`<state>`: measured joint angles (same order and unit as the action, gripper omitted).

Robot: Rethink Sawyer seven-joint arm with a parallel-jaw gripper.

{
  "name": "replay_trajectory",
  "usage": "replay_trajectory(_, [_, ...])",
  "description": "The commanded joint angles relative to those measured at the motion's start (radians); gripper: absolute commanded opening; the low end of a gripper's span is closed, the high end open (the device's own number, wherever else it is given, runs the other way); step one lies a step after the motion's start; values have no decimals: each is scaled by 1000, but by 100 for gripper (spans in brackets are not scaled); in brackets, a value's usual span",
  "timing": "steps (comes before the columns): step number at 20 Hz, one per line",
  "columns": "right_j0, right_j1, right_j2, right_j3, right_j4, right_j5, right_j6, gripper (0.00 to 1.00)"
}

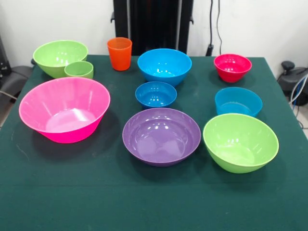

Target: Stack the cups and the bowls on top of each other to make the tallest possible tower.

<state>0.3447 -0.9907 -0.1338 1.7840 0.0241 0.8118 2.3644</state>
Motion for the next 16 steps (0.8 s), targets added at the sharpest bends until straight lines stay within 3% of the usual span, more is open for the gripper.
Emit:
replay_trajectory(1, [-1, 197, -19, -39, -36, -97, 230, 100])
replay_trajectory(7, [-39, 326, -26, -121, -28, -152, 203, 100])
replay_trajectory(16, [-66, 547, -78, -348, -18, -159, 187, 100])
